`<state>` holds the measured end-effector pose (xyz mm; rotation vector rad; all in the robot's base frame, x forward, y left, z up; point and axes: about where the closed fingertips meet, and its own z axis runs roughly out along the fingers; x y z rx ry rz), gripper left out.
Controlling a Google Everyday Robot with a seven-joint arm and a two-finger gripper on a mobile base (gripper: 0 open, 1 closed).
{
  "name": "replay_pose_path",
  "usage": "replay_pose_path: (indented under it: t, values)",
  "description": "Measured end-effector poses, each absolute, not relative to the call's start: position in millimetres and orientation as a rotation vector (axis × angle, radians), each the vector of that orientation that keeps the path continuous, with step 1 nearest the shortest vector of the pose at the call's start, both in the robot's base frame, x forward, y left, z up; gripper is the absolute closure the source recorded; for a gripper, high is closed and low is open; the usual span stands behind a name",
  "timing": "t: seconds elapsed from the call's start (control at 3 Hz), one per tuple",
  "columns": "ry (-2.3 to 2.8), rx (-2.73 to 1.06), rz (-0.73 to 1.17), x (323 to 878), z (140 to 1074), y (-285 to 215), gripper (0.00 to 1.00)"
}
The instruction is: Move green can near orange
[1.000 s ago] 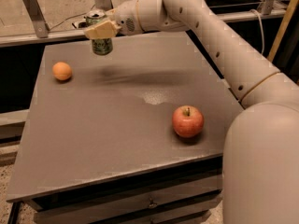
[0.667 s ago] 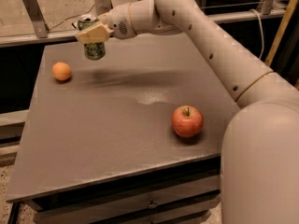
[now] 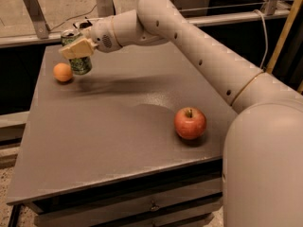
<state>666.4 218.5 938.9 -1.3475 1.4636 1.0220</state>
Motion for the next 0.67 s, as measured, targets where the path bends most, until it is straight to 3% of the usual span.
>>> replay_pose_path:
  t: [0.67]
  values:
    - [1.537,-1.332,0.945,665,898,218,0.30]
